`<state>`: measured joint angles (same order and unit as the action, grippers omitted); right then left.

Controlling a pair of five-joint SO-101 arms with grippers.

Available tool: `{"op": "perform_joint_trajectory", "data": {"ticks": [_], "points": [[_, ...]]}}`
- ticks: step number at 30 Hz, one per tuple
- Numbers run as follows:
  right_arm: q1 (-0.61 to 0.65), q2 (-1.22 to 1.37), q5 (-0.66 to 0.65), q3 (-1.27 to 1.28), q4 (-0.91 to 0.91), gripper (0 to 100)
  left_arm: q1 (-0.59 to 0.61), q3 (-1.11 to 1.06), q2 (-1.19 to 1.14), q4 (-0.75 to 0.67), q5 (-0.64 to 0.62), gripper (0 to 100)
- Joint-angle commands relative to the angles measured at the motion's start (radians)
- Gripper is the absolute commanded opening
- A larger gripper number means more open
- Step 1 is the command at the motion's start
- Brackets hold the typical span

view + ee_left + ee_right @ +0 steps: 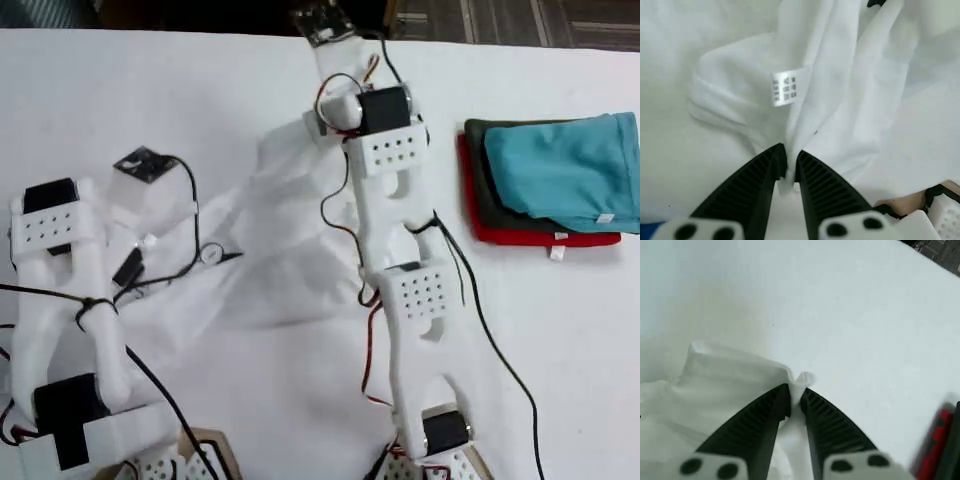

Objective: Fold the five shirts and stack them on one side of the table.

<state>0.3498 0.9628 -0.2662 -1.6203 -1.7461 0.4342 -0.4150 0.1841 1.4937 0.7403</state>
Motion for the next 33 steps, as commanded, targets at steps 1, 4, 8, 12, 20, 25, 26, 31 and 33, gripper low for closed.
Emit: {"op": "perform_joint_trajectory", "data": {"ticks": [1, 4, 8, 12, 20, 25, 26, 31, 33], "points": [[0.013, -0.097, 0.011, -0.043, -0.022, 1.9, -0.006, 0.012, 0.044, -0.014, 0.000, 3], [0.007, -0.157, 0.006, -0.046, -0.022, 1.9, -0.008, 0.033, 0.049, -0.012, -0.003, 3], [-0.016, -0.266, 0.005, -0.046, -0.021, 1.9, -0.006, 0.151, 0.051, 0.006, -0.008, 3], [-0.038, -0.366, 0.005, -0.046, -0.021, 1.9, -0.018, 0.354, 0.051, 0.075, -0.081, 3], [-0.068, -0.547, 0.003, -0.043, -0.021, 1.9, -0.051, 0.713, 0.051, 0.282, -0.091, 3], [-0.071, -0.593, -0.034, -0.046, -0.016, 1.9, -0.029, 0.808, 0.052, 0.288, -0.095, 3], [-0.071, -0.604, -0.051, -0.046, -0.016, 1.9, -0.023, 0.831, 0.052, 0.288, -0.094, 3], [-0.073, -0.657, -0.098, -0.046, -0.010, 1.9, 0.011, 0.958, 0.052, 0.292, -0.094, 3], [-0.073, -0.699, -0.107, -0.046, -0.010, 1.9, 0.031, 0.993, 0.074, 0.292, -0.091, 3]]}}
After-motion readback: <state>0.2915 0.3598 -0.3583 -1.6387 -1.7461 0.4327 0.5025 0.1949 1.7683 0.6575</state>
